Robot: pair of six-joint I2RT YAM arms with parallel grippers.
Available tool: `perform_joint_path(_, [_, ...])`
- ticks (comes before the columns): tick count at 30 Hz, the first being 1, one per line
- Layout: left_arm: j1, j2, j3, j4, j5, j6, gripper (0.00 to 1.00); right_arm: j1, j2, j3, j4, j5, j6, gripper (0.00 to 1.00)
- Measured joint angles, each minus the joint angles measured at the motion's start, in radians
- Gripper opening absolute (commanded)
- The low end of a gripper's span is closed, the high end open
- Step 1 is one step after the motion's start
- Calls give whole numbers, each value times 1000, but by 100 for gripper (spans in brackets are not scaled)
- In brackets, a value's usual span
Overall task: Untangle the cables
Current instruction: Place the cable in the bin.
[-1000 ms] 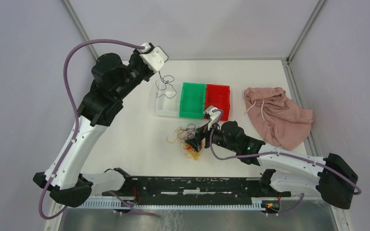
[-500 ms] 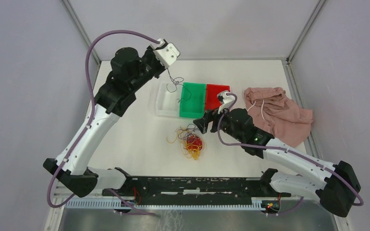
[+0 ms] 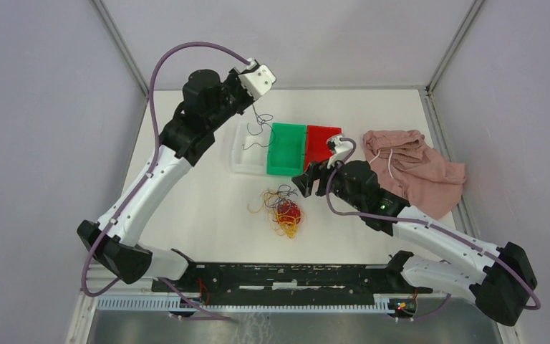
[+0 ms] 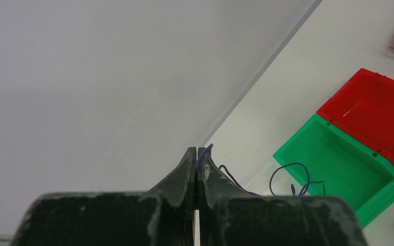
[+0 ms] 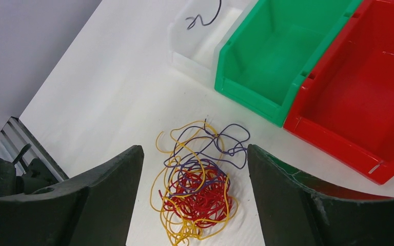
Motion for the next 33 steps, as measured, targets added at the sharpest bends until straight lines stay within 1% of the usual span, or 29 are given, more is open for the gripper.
perform_joint_path(3, [21,12,-22,28,0,0,3,0,-11,-5,0,6,0,80])
perform_joint_path(9, [85,42,-114,87,0,16,3,-1,-32,-20,-7,13,0,80])
perform_joint_path(17, [129,126,-155,152,-10,73,3,-3,-48,-45,-15,21,0,79])
perform_joint_path(22, [129,139,-179,204,-69,134,3,-7,-48,-55,-15,28,0,80])
perform_joint_path(27, [129,174,-195,222,-197,196,3,-10,-34,-56,-10,28,3,79])
perform_joint_path(33, [131,221,-202,206,-263,206,3,-14,0,-58,-5,28,8,79])
